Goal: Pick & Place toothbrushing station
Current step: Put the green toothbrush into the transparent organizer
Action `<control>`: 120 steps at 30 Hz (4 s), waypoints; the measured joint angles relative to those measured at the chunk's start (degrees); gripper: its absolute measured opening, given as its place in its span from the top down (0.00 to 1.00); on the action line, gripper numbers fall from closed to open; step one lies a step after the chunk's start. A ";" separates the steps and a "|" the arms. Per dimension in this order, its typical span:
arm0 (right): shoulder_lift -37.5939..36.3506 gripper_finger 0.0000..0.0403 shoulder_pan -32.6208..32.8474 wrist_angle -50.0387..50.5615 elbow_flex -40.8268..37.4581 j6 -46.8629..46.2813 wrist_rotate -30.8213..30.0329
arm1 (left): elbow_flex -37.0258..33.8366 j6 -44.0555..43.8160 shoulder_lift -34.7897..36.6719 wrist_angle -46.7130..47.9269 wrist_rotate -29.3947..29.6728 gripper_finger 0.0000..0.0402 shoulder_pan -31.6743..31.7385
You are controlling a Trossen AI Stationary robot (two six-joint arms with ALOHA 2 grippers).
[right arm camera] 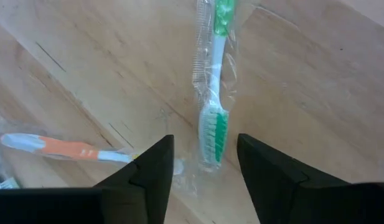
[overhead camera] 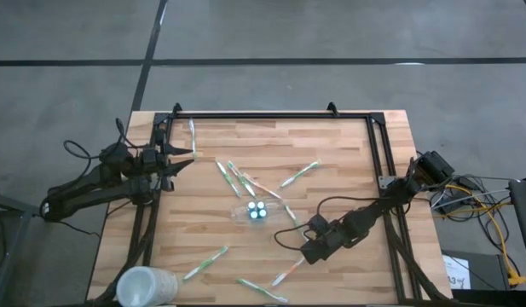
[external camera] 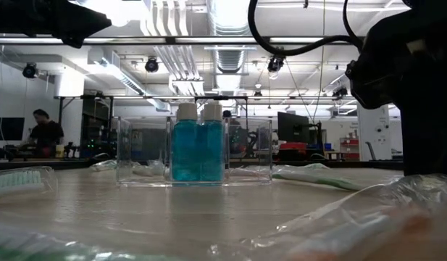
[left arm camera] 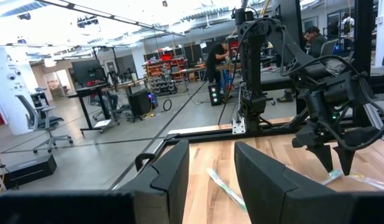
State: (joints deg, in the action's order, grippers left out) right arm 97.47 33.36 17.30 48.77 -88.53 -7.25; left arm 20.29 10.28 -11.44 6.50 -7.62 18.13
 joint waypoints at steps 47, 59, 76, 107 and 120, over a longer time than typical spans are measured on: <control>-18.84 0.97 0.32 -3.96 -0.04 11.74 -4.18 | -0.01 0.00 0.00 0.00 -0.01 0.67 0.02; -25.91 0.97 -2.49 -4.09 -0.04 6.44 10.24 | -0.01 0.00 0.00 0.00 0.00 0.67 0.01; -24.98 0.97 -3.77 -3.94 -0.04 6.52 19.71 | 0.00 0.01 0.00 0.00 0.00 0.67 0.02; -26.86 0.97 -17.36 -19.41 -0.04 -25.72 31.77 | 0.00 0.00 0.00 0.00 -0.02 0.67 0.01; -26.93 0.97 -17.90 -21.07 -0.04 -14.72 31.27 | -0.01 0.00 0.00 0.00 -0.02 0.67 0.00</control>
State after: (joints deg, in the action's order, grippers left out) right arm 70.54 15.46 -3.77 48.73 -103.24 24.03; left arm 20.28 10.29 -11.44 6.50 -7.64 18.13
